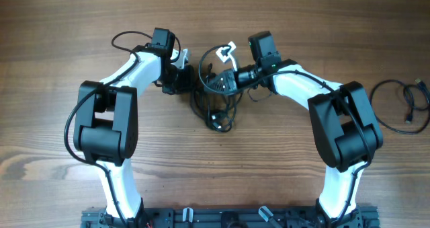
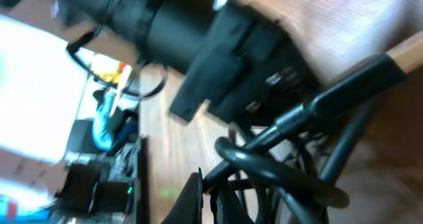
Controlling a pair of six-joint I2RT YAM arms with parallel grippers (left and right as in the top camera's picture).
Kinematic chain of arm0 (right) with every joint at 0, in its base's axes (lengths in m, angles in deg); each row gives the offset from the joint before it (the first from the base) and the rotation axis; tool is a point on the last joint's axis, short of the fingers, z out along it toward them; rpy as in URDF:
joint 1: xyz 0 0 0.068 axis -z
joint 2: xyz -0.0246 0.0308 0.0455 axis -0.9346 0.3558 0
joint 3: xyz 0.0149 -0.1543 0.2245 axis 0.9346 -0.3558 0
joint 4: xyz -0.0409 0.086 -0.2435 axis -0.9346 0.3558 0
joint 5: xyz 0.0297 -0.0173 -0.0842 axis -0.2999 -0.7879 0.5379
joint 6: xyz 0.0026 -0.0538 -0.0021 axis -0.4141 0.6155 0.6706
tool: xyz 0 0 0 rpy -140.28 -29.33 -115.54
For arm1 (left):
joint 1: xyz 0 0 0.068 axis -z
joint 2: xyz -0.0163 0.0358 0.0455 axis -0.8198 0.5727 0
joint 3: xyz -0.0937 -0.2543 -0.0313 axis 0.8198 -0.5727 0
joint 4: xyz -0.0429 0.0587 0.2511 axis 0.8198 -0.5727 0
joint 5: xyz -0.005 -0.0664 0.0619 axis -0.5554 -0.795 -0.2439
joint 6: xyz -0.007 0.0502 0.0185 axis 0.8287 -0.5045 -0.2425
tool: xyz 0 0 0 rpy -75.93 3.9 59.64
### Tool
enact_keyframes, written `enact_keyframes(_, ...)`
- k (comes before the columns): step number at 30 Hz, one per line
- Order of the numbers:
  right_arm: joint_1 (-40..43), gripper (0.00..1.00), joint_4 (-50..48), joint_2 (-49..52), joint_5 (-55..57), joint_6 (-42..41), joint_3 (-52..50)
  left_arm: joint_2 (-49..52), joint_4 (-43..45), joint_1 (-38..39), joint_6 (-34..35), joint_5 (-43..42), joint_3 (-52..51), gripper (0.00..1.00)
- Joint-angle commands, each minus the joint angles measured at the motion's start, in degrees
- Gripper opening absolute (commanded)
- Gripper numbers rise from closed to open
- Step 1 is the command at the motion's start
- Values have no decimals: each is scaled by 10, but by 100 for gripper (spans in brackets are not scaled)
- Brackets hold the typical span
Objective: Untangle cables
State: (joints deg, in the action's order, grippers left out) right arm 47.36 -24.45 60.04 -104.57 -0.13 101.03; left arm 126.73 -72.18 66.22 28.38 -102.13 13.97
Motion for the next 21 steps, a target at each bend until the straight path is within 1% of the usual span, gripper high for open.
enact_keyframes(1,-4,4,56,4,-88,122,1,7,4,-6,12,8,-4,4)
enact_keyframes(3,-3,4,84,4,-74,143,1,5,3,-14,14,8,-3,4)
enact_keyframes(6,-3,4,119,4,-23,144,1,-14,-2,-36,16,6,-3,4)
enact_keyframes(8,-5,4,144,4,4,167,1,-37,-6,-57,16,1,-3,7)
enact_keyframes(13,-5,4,146,4,34,171,1,-72,-20,-80,9,-5,-3,11)
enact_keyframes(15,-5,4,147,4,49,169,1,-88,-20,-87,9,-28,-3,16)
enact_keyframes(16,-5,4,148,4,54,168,1,-100,-18,-92,4,-43,-3,19)
enact_keyframes(17,-5,4,147,4,55,168,1,-112,-14,-96,-15,-60,-3,32)
enact_keyframes(18,-5,4,146,4,55,167,1,-121,-10,-98,-28,-66,-3,57)
enact_keyframes(19,-5,4,143,4,55,164,1,-130,-4,-99,-37,-66,-3,68)
enact_keyframes(20,-5,4,140,4,58,157,1,-135,0,-100,-38,-65,-3,72)
enact_keyframes(21,-5,4,137,4,59,150,1,-137,2,-100,-38,-66,-3,72)
